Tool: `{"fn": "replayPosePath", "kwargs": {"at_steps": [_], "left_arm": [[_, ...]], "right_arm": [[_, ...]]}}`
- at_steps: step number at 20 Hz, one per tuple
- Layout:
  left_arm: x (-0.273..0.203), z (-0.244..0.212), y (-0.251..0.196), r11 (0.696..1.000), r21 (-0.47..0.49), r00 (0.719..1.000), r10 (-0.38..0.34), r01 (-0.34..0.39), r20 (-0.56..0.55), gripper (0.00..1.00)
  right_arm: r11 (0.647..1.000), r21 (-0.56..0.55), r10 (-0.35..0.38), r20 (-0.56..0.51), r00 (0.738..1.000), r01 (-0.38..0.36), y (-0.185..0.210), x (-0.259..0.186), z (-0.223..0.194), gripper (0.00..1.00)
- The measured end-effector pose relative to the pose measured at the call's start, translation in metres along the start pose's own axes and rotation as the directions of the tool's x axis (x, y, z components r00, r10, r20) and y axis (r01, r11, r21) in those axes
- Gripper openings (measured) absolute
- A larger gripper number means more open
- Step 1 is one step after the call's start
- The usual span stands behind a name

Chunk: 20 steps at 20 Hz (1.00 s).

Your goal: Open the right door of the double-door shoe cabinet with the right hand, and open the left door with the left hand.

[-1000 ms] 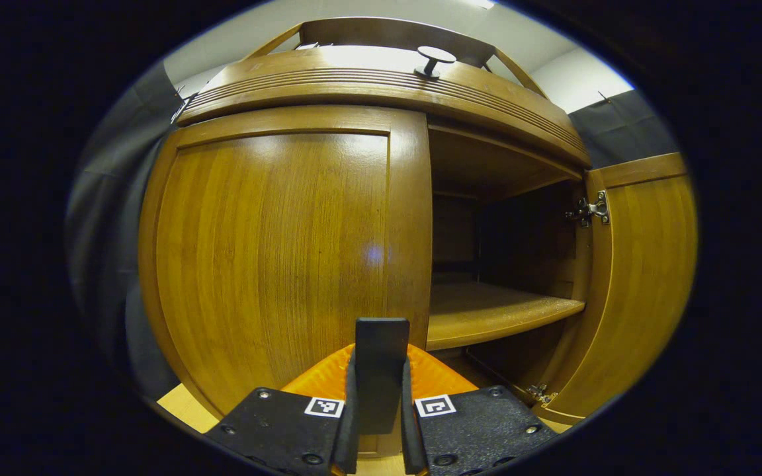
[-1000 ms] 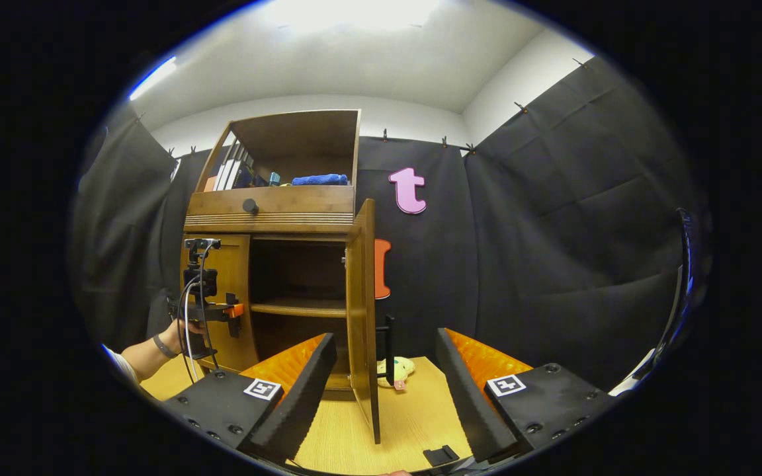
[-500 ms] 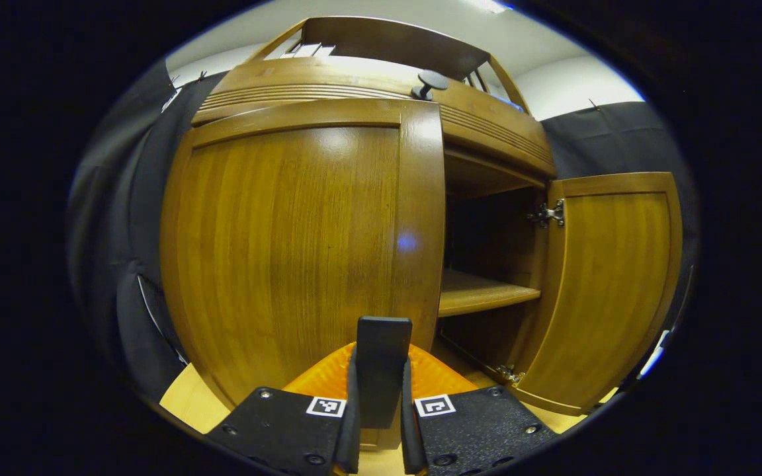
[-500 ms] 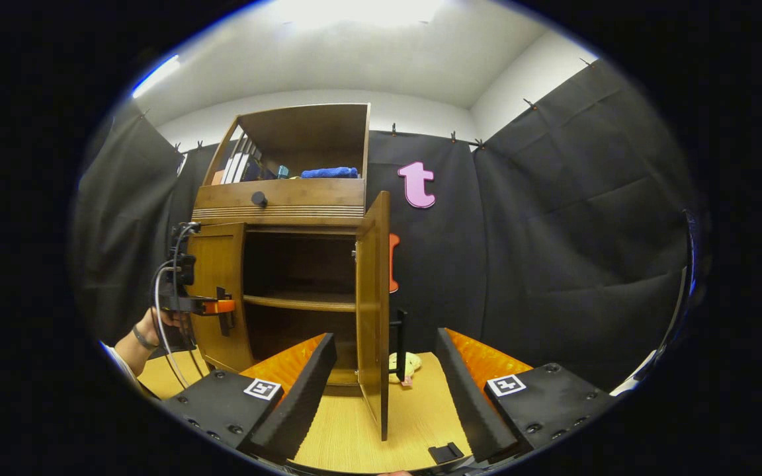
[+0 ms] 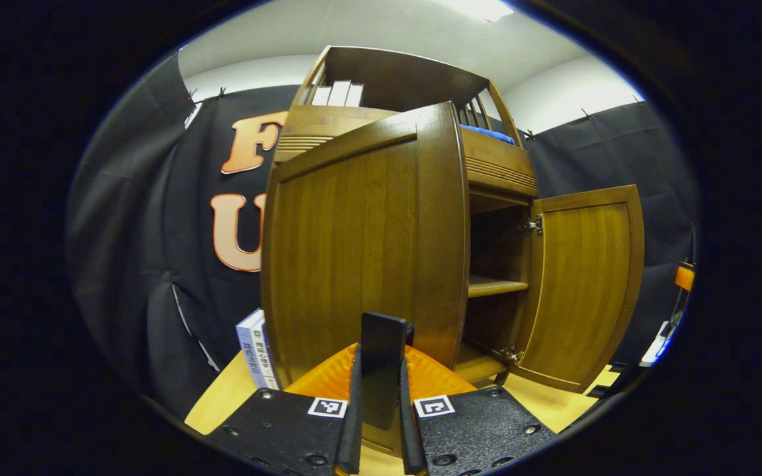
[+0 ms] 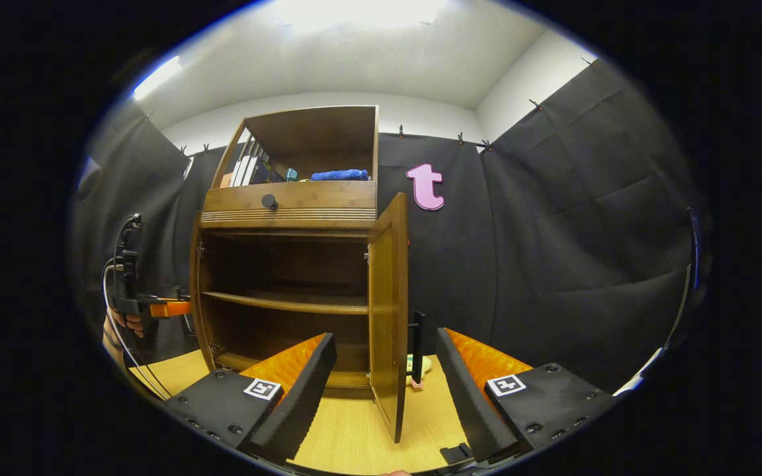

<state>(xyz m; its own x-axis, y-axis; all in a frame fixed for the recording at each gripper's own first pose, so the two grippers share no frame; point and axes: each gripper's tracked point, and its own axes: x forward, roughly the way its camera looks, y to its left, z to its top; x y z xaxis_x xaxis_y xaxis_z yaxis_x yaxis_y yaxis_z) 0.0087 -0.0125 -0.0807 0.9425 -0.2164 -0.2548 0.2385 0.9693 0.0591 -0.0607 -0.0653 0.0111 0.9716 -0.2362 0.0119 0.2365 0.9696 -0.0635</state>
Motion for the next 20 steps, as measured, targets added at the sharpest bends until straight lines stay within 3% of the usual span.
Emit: {"fn": "replayPosePath", "kwargs": {"at_steps": [6,11,16,19,20], "left_arm": [[-0.034,0.005,0.043,0.999,0.035,0.999,0.04,-0.041,0.015,0.15],[-0.045,0.006,0.07,0.999,0.003,0.999,0.04,-0.041,0.021,0.16],[-0.056,0.012,0.117,0.992,0.007,0.991,0.123,-0.123,0.059,0.14],[-0.056,0.013,0.117,0.998,-0.01,0.996,0.063,-0.063,0.063,0.01],[-0.056,0.013,0.118,0.999,0.006,0.997,0.046,-0.047,0.066,0.05]], "right_arm": [[1.0,-0.026,-0.008,0.015,1.0,0.009,0.011,-0.006,0.005,0.94],[0.999,-0.035,-0.019,0.009,1.0,0.019,0.017,-0.009,0.006,0.97],[1.0,0.015,-0.003,0.011,1.0,0.003,0.025,-0.01,0.002,0.98],[1.0,0.02,-0.009,0.005,1.0,0.009,0.025,-0.004,0.001,0.98],[1.0,0.022,-0.013,0.001,1.0,0.013,0.025,-0.003,0.001,0.98]]}}
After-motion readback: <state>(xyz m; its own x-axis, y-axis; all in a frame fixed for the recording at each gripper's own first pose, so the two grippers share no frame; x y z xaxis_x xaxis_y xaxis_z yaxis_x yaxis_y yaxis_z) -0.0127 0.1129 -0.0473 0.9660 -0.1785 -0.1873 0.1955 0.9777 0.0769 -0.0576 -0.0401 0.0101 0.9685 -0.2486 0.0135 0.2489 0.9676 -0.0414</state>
